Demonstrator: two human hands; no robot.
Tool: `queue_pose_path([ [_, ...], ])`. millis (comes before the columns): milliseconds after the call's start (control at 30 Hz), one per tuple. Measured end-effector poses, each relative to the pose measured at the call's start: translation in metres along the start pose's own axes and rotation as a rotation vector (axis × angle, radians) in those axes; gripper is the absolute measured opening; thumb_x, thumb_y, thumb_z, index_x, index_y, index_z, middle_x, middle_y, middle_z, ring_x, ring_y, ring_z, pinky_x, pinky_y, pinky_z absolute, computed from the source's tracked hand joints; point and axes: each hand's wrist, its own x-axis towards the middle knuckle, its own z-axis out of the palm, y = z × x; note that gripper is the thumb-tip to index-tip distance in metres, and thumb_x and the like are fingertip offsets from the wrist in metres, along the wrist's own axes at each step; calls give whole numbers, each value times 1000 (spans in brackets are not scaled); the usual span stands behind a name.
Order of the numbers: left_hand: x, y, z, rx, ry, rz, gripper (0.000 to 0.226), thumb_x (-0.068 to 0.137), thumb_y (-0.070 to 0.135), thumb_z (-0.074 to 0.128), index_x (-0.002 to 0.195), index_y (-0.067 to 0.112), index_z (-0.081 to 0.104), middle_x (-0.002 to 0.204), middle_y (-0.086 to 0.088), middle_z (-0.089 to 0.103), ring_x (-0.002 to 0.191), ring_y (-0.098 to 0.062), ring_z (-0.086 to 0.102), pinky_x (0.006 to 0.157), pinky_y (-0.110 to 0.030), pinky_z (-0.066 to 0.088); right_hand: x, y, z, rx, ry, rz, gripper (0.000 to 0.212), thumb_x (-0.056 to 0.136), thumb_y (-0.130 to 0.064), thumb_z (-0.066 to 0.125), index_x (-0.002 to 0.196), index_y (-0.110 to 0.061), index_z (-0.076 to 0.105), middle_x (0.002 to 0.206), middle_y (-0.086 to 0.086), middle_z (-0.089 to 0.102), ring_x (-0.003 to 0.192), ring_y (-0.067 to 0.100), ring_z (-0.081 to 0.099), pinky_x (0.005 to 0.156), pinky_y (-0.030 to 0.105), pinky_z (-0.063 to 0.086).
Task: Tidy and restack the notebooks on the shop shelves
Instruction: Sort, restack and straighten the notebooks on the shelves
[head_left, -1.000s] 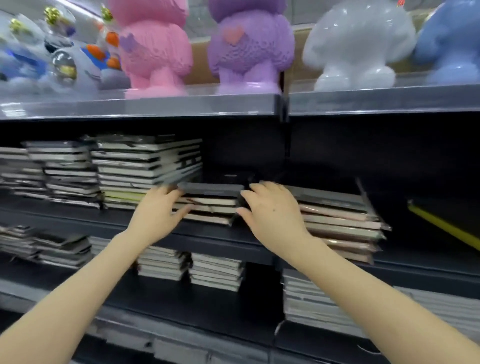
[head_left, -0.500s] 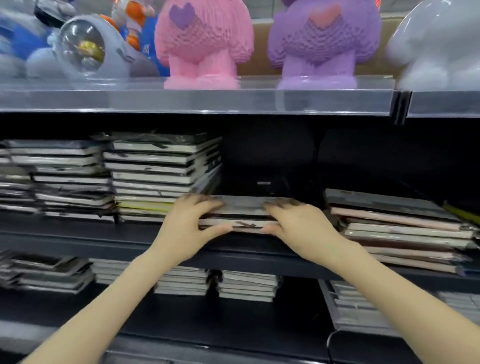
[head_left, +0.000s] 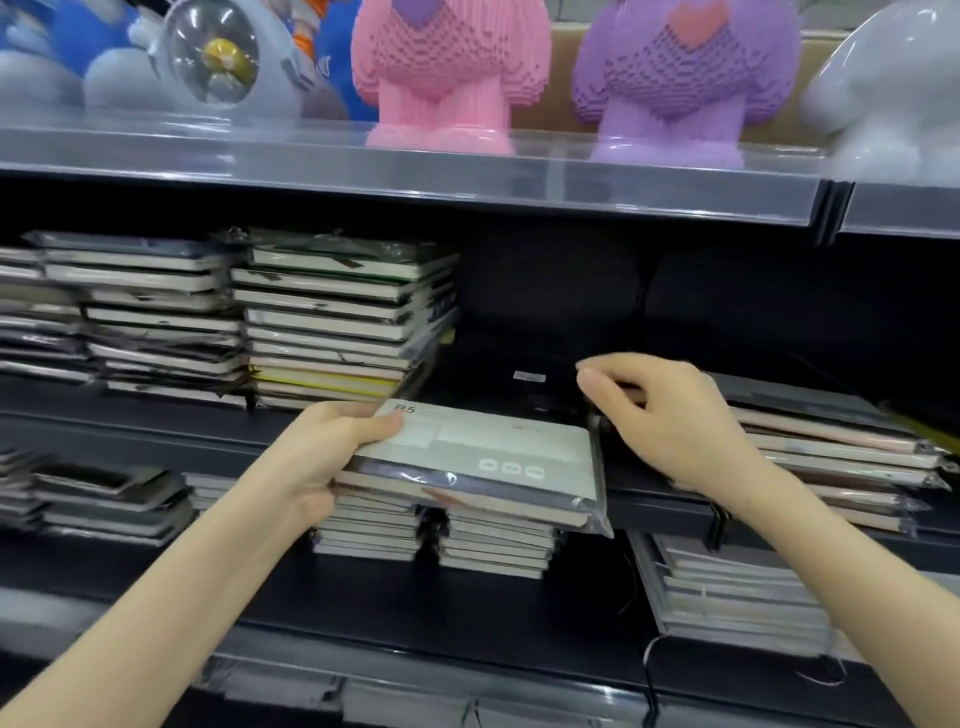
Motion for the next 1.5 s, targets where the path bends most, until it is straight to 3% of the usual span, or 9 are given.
queue_pose_path([
  [133, -25, -9, -18, -1, -9, 0, 14, 89, 7, 58, 94, 6, 71, 84, -13, 74, 60, -15, 68, 45, -20, 51, 34, 27, 27, -197, -202, 233, 44, 102, -32, 39, 139, -11, 46, 139, 8, 52, 128, 25, 47, 101, 30, 37],
  [333, -64, -20, -38, 1, -42, 26, 21, 84, 8, 58, 100, 11, 72, 96, -14, 73, 76, -21, 70, 59, -24, 57, 51, 35, 49, -107, -233, 428, 51, 105, -34, 25, 122, 5, 52, 122, 25, 56, 111, 37, 53, 87, 34, 42],
  [533, -115, -33, -54, 30, -29, 114, 31, 79, 6, 59, 109, 11, 69, 98, -16, 72, 81, -26, 71, 61, -26, 58, 39, 37, 66, -39, -134, 437, 46, 94, -42, 53, 115, -1, 60, 101, 16, 64, 86, 28, 59, 68, 33, 47],
  [667, -145, -43, -62, 8, 96, 159, 29, 84, 3, 58, 108, 14, 69, 98, -14, 73, 86, -27, 71, 67, -26, 59, 26, 32, 73, -195, -60, 381, 38, 90, -35, 63, 102, 1, 59, 85, 11, 57, 77, 27, 57, 52, 28, 32],
  [1067, -184, -65, -72, -141, 337, 225, 31, 81, 3, 59, 110, 10, 66, 92, -12, 74, 71, -19, 71, 59, -24, 58, -40, 22, 39, -127, 12, 68, 40, 91, -31, 63, 122, -6, 63, 112, 14, 68, 107, 30, 61, 86, 32, 42],
  [1200, -186, -66, -94, -124, 282, 280, 64, 47, 37, 88, 104, 13, 71, 99, -13, 73, 79, -22, 72, 66, -28, 59, -42, 16, 28, 196, -31, 303, 76, 83, -58, 60, 139, -9, 45, 120, 6, 62, 96, 21, 66, 90, 33, 51],
  [1300, -184, -62, -107, -105, 277, 304, 88, 19, 50, 92, 99, 16, 73, 96, -9, 74, 79, -21, 72, 66, -29, 59, -25, 3, 32, 307, -46, 558, 81, 89, -60, 50, 142, -2, 31, 84, 5, 61, 67, 23, 68, 72, 39, 59],
  [1367, -180, -57, -113, -117, 281, 317, 71, 33, 45, 91, 95, 16, 74, 92, -8, 74, 76, -17, 72, 63, -26, 59, -18, -4, 37, 360, -55, 661, 70, 92, -50, 53, 136, 1, 35, 73, 1, 54, 60, 24, 66, 64, 37, 59],
  [1500, -169, -47, -119, -159, 271, 285, 21, 84, 6, 57, 97, 17, 69, 90, -6, 74, 70, -13, 71, 59, -22, 57, -12, -10, 48, 701, 82, 794, 42, 91, -18, 64, 123, 4, 48, 88, 6, 55, 61, 15, 55, 53, 30, 55],
])
